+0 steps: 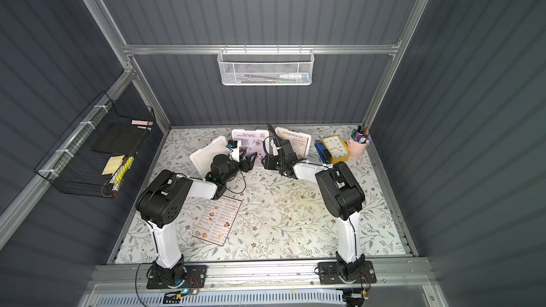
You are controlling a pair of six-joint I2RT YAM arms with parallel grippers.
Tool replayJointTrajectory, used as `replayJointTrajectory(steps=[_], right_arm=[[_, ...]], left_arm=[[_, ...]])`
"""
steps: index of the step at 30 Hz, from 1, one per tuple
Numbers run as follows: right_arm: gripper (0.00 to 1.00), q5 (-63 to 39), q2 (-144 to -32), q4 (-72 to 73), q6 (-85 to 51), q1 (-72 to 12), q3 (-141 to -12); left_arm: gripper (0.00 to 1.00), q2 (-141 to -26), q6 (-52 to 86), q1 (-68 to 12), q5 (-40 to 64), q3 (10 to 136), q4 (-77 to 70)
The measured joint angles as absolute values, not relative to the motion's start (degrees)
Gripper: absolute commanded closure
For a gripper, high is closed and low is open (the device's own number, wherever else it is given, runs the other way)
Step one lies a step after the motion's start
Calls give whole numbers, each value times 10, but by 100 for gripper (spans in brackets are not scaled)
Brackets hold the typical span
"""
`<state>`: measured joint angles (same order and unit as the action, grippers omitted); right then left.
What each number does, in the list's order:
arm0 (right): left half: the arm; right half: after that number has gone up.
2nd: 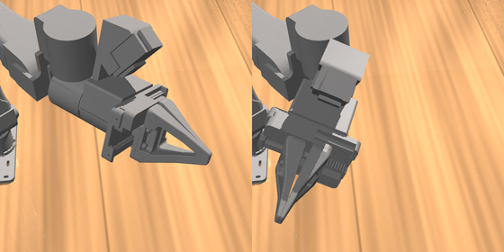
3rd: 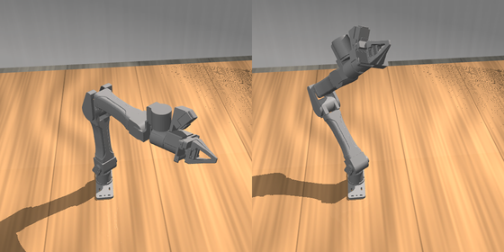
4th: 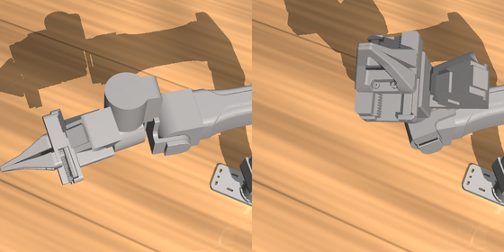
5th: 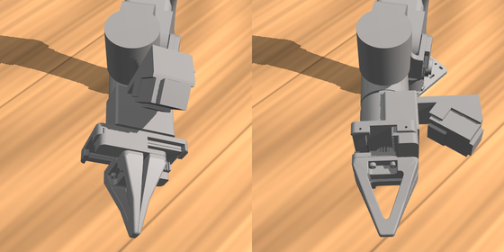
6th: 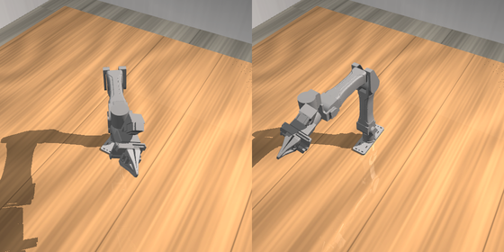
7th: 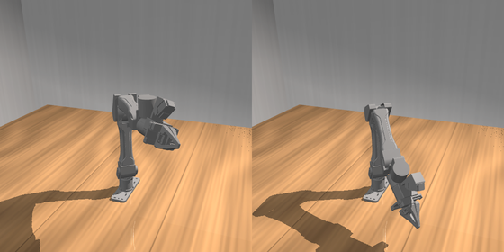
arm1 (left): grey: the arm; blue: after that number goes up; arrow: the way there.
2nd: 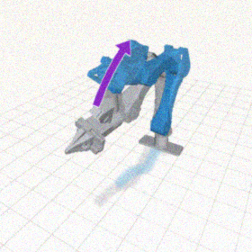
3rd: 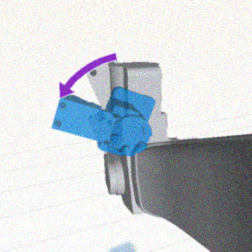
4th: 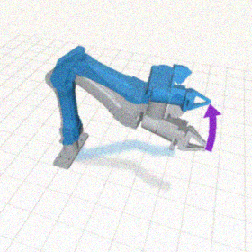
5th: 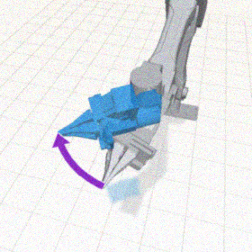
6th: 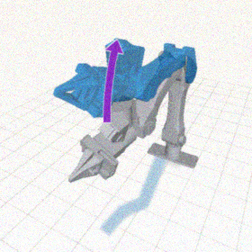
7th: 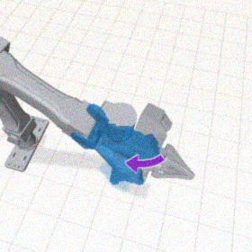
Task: Insert the menus into the narrow rack
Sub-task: Move the narrow rack to the center of the board, then adjust the narrow rack at the center of the board.
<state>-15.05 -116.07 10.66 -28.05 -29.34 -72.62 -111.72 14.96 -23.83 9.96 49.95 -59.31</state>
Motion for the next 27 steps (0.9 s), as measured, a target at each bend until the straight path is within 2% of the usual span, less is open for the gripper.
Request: replayJointTrajectory(steps=[6,11,13,19,22,27], right_arm=[[41,-192,-1135,138,-268,-294,-688],[41,-214,-1072,173,-256,-300,-623],[41,-212,-1048,184,-252,-302,-606],[43,-141,-993,179,-245,-295,-561],[44,-117,-973,177,-251,-270,-526],[44,-84,-959,170,-262,-211,-477]], left_arm=[[25,-1053,143,-238,101,467,-573],[21,-885,132,-238,76,389,-561],[16,-801,127,-238,51,352,-555],[4,-590,125,-238,-65,256,-507],[1,-540,134,-238,-115,239,-473],[1,-548,147,-232,-159,237,-444]])
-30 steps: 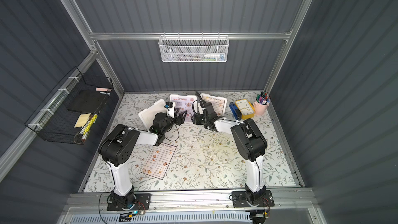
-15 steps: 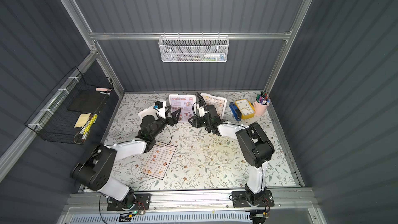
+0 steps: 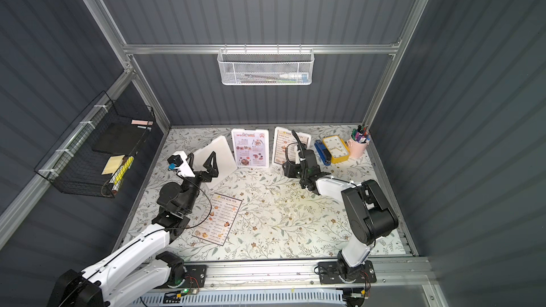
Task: Insert the menus into the narrow rack
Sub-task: Adjust the narrow rack at the center of the board.
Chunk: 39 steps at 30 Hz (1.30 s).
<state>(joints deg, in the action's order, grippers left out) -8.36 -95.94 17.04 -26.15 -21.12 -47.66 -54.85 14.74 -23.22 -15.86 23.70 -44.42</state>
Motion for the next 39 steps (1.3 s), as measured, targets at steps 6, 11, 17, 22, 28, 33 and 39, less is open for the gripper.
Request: replayJointTrajectory(steps=[6,11,17,22,28,33,39], right_arm=[[45,-77,-967,167,-270,-176,-477],[46,-86,-1014,167,-270,-168,-512],[47,-100,-1047,167,-270,-164,-547],[46,-125,-1047,167,-273,-163,-551],[46,-149,-1043,176,-281,-163,-543],[46,-175,-1023,194,-285,-165,-517],[46,-209,-998,226,-286,-166,-482]], left_arm=[[1,-624,161,-198,-149,237,-441],[2,-650,168,-167,-121,239,-440],[5,-707,172,-117,-56,268,-447],[7,-722,171,-98,-26,276,-445],[1,-648,170,-97,-52,278,-410],[1,-642,170,-97,-92,298,-393],[1,-702,159,-96,-95,317,-383]])
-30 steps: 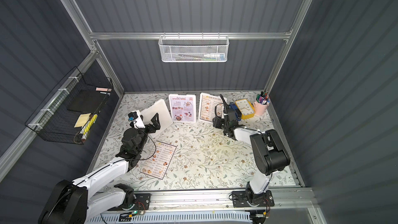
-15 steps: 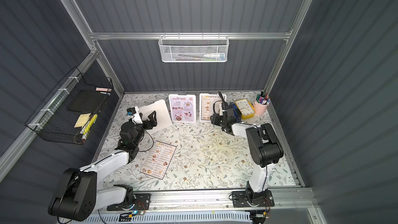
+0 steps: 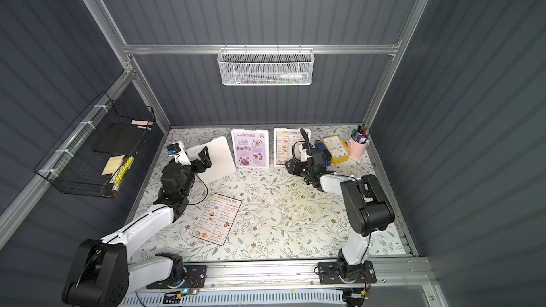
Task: Insert the menus into the narrow rack
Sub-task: Adjust the narrow rack at the center of the board.
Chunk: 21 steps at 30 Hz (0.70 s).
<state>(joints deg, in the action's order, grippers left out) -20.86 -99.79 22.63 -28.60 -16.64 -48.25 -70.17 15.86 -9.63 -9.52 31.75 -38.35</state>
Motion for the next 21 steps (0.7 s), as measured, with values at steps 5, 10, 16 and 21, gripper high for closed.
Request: replayJointTrajectory(steps=[5,10,16,21], right_arm=[[45,-229,-990,243,-290,-166,-462],[45,-239,-988,253,-295,-169,-454],[45,-243,-983,256,-295,-178,-454],[42,-244,-956,251,-281,-199,-454]], left_arm=[[1,-759,144,-95,-91,357,-384],[2,-798,138,-95,-75,378,-394],[1,-792,136,-94,-68,378,-389],[1,-738,135,-94,-75,378,-373]])
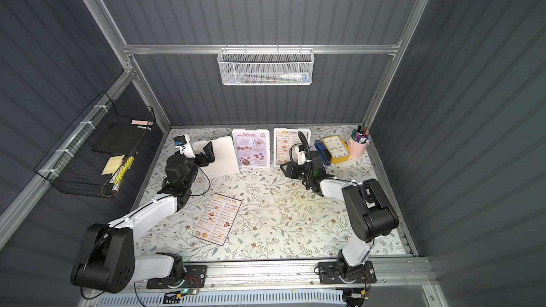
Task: Insert the menus into the narrow rack
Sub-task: Adjust the narrow rack at the center of the board.
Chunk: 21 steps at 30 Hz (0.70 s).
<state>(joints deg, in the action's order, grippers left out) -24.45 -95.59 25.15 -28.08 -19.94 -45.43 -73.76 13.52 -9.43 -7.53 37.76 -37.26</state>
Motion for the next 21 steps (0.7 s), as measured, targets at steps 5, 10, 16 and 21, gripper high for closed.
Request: replayJointTrajectory(steps=[5,10,16,21], right_arm=[[32,-237,-895,253,-238,-274,-459],[27,-248,-926,247,-190,-361,-551],[25,-280,-1061,251,-164,-372,-711],[24,-300,-1163,248,-151,-380,-799]], left_arm=[[1,-711,135,-94,-90,378,-371],[1,-698,138,-94,-99,358,-364],[1,-688,142,-94,-105,340,-364],[1,-685,146,-94,-105,331,-364]])
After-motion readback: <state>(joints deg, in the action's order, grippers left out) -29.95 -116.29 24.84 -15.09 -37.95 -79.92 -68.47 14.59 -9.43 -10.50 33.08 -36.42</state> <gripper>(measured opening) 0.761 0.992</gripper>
